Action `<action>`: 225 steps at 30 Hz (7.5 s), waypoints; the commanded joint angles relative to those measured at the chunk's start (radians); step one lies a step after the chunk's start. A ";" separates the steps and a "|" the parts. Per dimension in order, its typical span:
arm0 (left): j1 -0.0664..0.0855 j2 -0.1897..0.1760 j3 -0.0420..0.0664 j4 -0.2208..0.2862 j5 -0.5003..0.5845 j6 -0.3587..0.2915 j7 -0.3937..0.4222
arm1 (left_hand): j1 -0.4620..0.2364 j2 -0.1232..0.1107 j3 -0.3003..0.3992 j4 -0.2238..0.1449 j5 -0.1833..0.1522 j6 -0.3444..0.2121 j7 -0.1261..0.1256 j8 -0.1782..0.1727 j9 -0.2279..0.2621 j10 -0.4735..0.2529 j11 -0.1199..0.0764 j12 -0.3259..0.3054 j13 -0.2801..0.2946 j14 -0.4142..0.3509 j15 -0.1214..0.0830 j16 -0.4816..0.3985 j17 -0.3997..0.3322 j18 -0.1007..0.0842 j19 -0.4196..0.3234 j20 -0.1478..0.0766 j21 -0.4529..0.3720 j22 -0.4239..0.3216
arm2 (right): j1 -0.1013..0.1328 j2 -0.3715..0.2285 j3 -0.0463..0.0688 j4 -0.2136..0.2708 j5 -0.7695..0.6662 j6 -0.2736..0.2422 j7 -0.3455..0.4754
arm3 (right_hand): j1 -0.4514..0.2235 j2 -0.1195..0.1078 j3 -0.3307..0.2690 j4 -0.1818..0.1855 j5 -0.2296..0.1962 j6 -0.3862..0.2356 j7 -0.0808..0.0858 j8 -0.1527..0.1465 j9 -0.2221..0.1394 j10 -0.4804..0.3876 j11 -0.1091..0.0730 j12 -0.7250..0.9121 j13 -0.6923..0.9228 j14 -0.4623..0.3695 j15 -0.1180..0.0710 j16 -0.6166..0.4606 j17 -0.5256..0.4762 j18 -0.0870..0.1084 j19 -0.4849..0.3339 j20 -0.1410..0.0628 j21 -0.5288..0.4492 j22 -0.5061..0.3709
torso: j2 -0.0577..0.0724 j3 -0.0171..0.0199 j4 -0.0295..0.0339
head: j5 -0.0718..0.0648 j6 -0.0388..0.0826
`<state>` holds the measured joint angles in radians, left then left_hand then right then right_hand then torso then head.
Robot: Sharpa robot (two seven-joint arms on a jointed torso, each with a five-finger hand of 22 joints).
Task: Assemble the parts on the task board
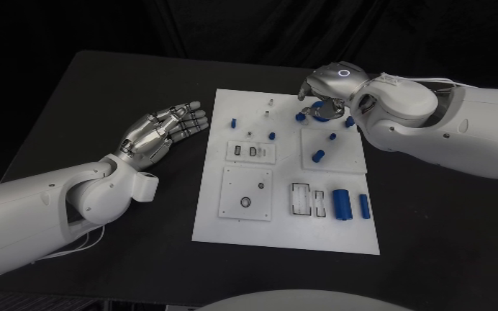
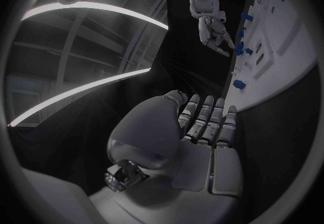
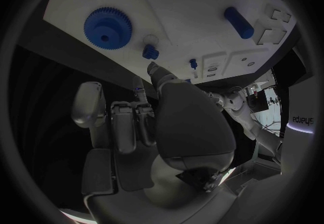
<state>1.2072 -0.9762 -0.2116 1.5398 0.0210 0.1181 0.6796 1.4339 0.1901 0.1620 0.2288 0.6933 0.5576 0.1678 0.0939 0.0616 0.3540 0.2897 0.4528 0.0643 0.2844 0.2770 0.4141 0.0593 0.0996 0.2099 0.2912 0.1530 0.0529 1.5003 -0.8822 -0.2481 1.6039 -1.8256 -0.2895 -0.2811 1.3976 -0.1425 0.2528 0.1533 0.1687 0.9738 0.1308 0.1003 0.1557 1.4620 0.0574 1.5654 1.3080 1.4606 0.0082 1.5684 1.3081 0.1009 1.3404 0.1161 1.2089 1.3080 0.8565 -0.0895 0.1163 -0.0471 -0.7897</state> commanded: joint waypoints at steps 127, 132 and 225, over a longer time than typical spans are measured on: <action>-0.004 0.020 0.001 -0.011 -0.003 0.025 0.102 | -0.018 -0.004 0.020 0.003 -0.001 0.008 0.027 0.006 0.001 0.008 0.002 0.007 0.001 0.002 0.005 0.013 0.002 -0.021 -0.006 0.000 -0.008 -0.004 | -0.028 0.257 0.008 -0.378 1.176 0.025 0.290 | 0.125 0.090 -0.028 -0.049 -0.006 0.135 -0.022 0.035 0.064 0.109 -0.009 0.005 0.263 0.110 -0.005 0.002 0.263 -0.020 -0.034 -0.003 0.056 0.156 | 0.000 -0.0002 0.0000 | -0.002 0.013; -0.004 0.020 0.001 -0.012 -0.003 0.025 0.101 | -0.018 -0.004 0.020 0.003 -0.001 0.008 0.027 0.006 0.001 0.008 0.002 0.007 0.001 0.002 0.005 0.013 0.002 -0.021 -0.006 0.000 -0.008 -0.004 | -0.030 0.261 0.008 -0.387 1.176 0.019 0.280 | 0.128 0.092 -0.028 -0.050 -0.006 0.135 -0.022 0.035 0.063 0.109 -0.009 0.005 0.263 0.110 -0.005 0.002 0.263 -0.019 -0.039 -0.003 0.051 0.154 | 0.000 -0.0002 0.0007 | -0.002 0.011; -0.005 0.028 0.001 -0.023 -0.003 0.036 0.091 | -0.021 -0.005 0.026 0.004 -0.002 0.004 0.027 0.005 0.000 0.005 0.002 0.005 0.000 0.001 0.006 0.014 0.002 -0.022 -0.007 0.000 -0.010 -0.005 | -0.036 0.282 0.008 -0.401 1.118 0.080 0.169 | 0.144 0.115 -0.042 -0.054 0.033 0.100 -0.007 0.011 0.042 0.062 0.003 -0.002 0.235 0.103 0.005 0.000 0.255 0.005 -0.135 0.007 -0.045 0.121 | -0.001 0.0004 -0.0004 | -0.006 -0.001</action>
<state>1.2044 -0.9495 -0.2116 1.5164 0.0210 0.1363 0.6797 1.4207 0.1849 0.1840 0.2318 0.6933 0.5575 0.1678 0.0938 0.0610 0.3539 0.2897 0.4560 0.0637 0.2843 0.2769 0.4257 0.0597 0.0839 0.2099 0.2912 0.1489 0.0498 1.4696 -0.6012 -0.2378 1.1984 -0.6979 -0.2222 -0.1019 1.5491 -0.0349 0.2150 0.0989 0.2055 1.0717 0.1254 0.1055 0.1656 1.4647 0.0537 1.5653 1.3075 1.4668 0.0076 1.5683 1.3074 0.0860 1.2114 0.1233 1.1675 1.3080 0.8560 -0.0894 0.1159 -0.0529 -0.7906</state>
